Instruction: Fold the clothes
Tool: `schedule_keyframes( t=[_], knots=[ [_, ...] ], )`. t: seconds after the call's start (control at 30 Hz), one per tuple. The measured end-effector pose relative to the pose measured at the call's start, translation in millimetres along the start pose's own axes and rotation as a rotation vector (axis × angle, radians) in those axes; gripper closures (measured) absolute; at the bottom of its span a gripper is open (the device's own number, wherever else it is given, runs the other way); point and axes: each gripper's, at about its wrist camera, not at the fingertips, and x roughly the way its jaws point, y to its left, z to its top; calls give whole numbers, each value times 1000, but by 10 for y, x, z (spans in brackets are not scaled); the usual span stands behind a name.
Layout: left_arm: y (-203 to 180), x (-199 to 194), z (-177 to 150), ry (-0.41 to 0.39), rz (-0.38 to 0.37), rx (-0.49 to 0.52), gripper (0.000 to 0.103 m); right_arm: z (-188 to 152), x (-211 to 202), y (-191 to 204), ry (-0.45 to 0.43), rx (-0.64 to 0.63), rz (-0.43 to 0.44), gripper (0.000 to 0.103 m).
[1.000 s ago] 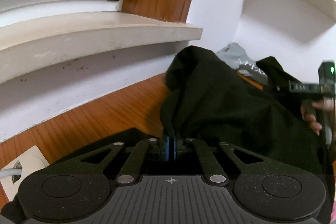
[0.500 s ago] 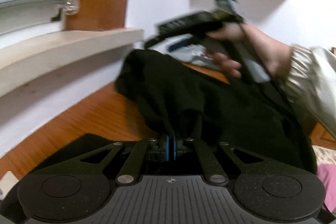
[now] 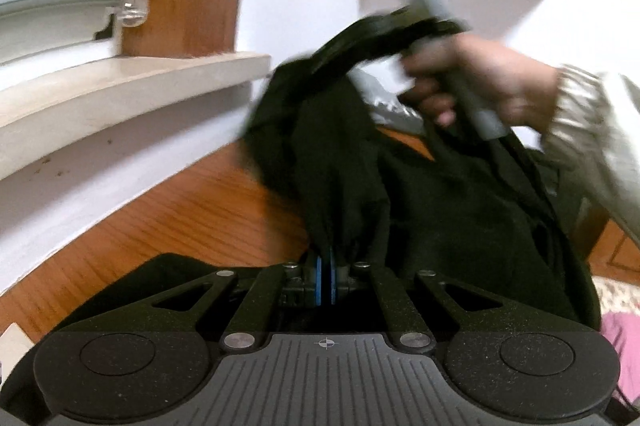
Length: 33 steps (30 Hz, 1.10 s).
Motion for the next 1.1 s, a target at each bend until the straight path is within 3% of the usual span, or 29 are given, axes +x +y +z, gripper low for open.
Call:
schedule_keyframes(
  t=[0.13, 0.2, 0.23, 0.27, 0.33, 0.4, 0.5, 0.57, 0.77, 0.87, 0.9, 0.93, 0.97, 1.03, 1.1],
  knots=[
    [56, -8, 5, -11, -12, -30, 99, 59, -1118, -186, -406, 31, -121, 95],
    [20, 24, 9, 12, -3, -12, 99, -9, -1257, -259, -371, 14, -151, 76],
    [-3, 50, 11, 29, 7, -3, 99, -43, -1319, -300, -352, 7, -165, 60],
    [-25, 76, 13, 45, 17, 7, 99, -82, -1243, -416, -288, 22, -156, 51],
    [-41, 106, 13, 68, 31, 5, 99, -160, -1093, -649, -164, 53, -138, 51],
    [-24, 104, 9, 67, 34, -4, 99, -263, -993, -905, -113, 107, -153, 49],
    [29, 114, 6, 77, 41, -33, 99, -433, -843, -1306, -53, 197, -172, 37],
    [52, 126, 10, 84, 41, -43, 99, -537, -702, -1481, -1, 254, -156, 36],
    [64, 142, 21, 92, 49, -50, 96, -884, -254, -1538, 119, 318, -21, 36],
    [63, 136, 18, 91, 50, -52, 96, -913, -79, -1412, 159, 280, -22, 36],
    [65, 137, 19, 91, 51, -52, 96, -926, -45, -1330, 161, 264, -28, 36],
    [66, 138, 20, 91, 52, -52, 96, -929, -27, -1299, 161, 258, -19, 42],
    [69, 141, 20, 90, 54, -53, 96, -932, -11, -1268, 159, 251, -10, 65],
    [75, 140, 19, 89, 56, -57, 96, -911, -33, -1232, 131, 253, 17, 93],
    [89, 131, 20, 84, 55, -66, 96, -875, -96, -1174, 85, 250, 53, 97]
  ],
)
